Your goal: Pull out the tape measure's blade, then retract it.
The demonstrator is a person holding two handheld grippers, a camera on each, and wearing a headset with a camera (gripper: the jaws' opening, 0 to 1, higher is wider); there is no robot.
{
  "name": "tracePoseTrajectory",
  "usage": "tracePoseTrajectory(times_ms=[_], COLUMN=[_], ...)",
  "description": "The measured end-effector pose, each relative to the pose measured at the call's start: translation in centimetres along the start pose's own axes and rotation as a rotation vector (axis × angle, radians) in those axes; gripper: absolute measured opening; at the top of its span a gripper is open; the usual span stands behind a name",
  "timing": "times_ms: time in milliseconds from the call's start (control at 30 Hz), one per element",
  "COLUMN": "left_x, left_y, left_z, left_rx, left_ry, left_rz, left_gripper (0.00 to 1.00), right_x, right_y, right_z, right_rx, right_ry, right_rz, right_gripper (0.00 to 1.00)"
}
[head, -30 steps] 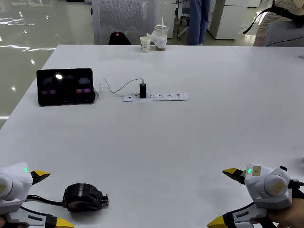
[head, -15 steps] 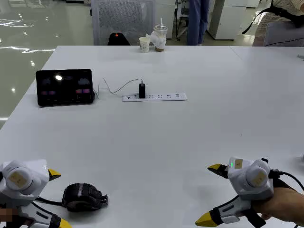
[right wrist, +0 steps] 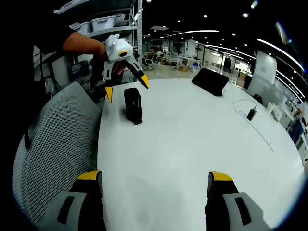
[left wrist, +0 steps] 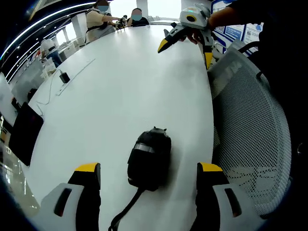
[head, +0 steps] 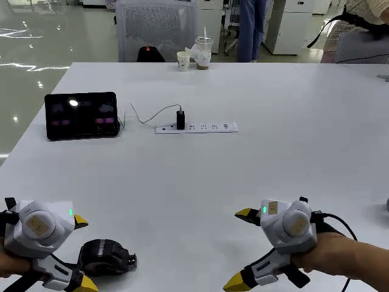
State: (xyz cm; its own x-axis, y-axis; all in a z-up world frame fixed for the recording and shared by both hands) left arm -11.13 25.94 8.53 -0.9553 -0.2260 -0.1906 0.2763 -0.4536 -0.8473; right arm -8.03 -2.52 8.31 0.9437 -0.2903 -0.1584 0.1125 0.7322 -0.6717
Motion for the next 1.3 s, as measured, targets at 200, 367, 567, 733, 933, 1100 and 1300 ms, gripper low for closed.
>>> tracePoseTrajectory(times_ms=[200, 367, 567, 733, 933, 1100, 1300], left_x=[-0.5, -0.6, -0.8, -0.5, -0.8, -0.7, -0.7], left_y=[0.6, 1.1, 1.7, 2.2, 2.5, 2.5, 2.5], left_z=[0.5, 0.8, 1.0, 1.4, 1.4, 1.2, 1.2], left_rx=[-0.006, -0.011, -0.026, -0.028, -0.045, -0.014, 0.007], left_ry=[0.033, 0.07, 0.087, 0.084, 0.096, 0.088, 0.089], left_rz=[-0.017, -0.044, -0.067, -0.086, -0.077, -0.066, -0.056], left_gripper=[0.69, 0.61, 0.51, 0.39, 0.3, 0.29, 0.29], right_x=[-0.5, -0.8, -1.0, -1.1, -1.9, -2.8, -3.2], right_y=[1.7, 2.8, 4.0, 5.2, 6.7, 8.1, 9.3], right_z=[1.2, 1.8, 2.5, 3.0, 4.2, 4.7, 4.7], right_rx=[-0.002, -0.014, -0.021, -0.048, -0.058, -0.067, -0.089], right_ry=[-0.011, -0.02, -0.032, -0.056, -0.069, -0.085, -0.094], right_rz=[0.037, 0.066, 0.082, 0.101, 0.132, 0.155, 0.17], right_gripper=[0.88, 0.84, 0.81, 0.77, 0.73, 0.69, 0.67])
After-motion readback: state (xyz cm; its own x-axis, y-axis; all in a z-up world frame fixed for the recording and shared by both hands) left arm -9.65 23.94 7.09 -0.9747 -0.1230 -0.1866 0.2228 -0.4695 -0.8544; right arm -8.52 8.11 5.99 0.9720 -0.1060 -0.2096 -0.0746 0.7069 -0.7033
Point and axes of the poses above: the centre of the closed fingertips' face, and the gripper's own axes: y roughly forward along the fingers, x roughly to its right, z roughly out of its top, the point moved 5 cm from there along -y, roughly backward along the fingers, and after that the axes turned 13 degrees about y, right-handed, at the moved point
